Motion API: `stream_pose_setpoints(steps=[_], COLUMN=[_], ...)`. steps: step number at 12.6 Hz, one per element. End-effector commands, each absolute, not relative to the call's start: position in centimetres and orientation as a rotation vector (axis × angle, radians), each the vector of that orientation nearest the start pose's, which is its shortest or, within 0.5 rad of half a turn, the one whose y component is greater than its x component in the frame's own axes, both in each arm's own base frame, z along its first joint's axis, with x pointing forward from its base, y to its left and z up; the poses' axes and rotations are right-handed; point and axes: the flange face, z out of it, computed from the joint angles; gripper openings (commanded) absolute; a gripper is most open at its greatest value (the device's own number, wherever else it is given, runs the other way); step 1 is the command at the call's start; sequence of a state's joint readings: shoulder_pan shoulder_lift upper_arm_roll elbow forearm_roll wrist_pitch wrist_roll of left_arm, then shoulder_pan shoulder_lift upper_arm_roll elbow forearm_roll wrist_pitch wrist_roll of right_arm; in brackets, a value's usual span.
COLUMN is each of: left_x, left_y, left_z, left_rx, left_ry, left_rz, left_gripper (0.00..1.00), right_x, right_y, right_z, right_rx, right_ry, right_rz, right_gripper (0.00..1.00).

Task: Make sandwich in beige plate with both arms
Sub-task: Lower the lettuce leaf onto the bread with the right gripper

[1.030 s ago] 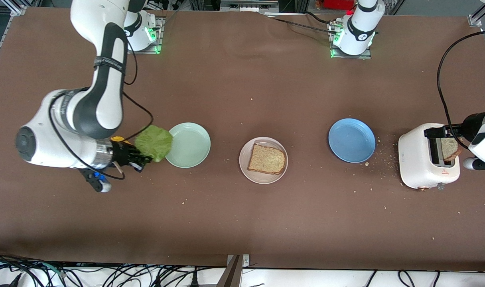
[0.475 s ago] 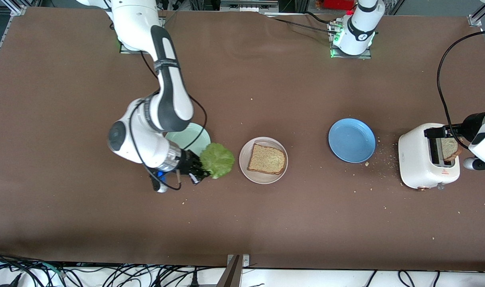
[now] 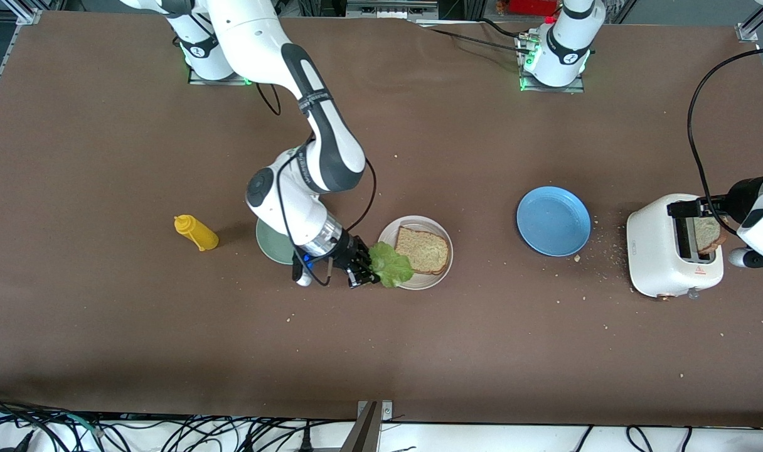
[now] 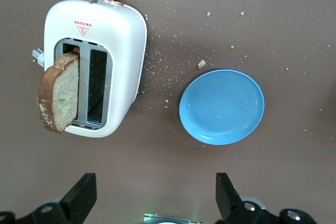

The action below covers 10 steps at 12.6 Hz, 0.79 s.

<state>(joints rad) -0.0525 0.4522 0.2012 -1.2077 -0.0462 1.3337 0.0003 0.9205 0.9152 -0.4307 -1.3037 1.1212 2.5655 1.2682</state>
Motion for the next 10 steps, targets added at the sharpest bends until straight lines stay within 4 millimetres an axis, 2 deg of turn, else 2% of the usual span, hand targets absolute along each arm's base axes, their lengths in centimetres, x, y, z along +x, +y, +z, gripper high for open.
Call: stream_pose_setpoints(steps=[1,5,8,9,10], left_x=[64.4,64.4,64.4,64.3,64.4], left_y=[6.2,6.6,6.6,6.8,6.8], left_z=[50.8,50.9,50.9,50.8,50.7], left_rx=[-3.075,-3.074,-3.062,-3.061,-3.059], left_ry=[-0.219,-0.255,-0.253,-0.254,-0.254], left_rz=[0.499,0.491,0.49,0.492,0.49], left_gripper=[1.0,1.0,1.0,1.0,1.0], right_x=[63.4,61.2,60.9,60.9,60.9], right_y=[46.8,49.2,49.6,49.6,49.6], right_z=[23.3,20.7,20.2,20.2,20.3], right_rx=[-1.846,-1.83,-1.81,-1.81,-1.805], right_ry=[1.623,1.636,1.642,1.642,1.645], right_rz=[0.171,0.197,0.187,0.187,0.189], right_gripper=[0.0,0.0,0.0,0.12,0.38])
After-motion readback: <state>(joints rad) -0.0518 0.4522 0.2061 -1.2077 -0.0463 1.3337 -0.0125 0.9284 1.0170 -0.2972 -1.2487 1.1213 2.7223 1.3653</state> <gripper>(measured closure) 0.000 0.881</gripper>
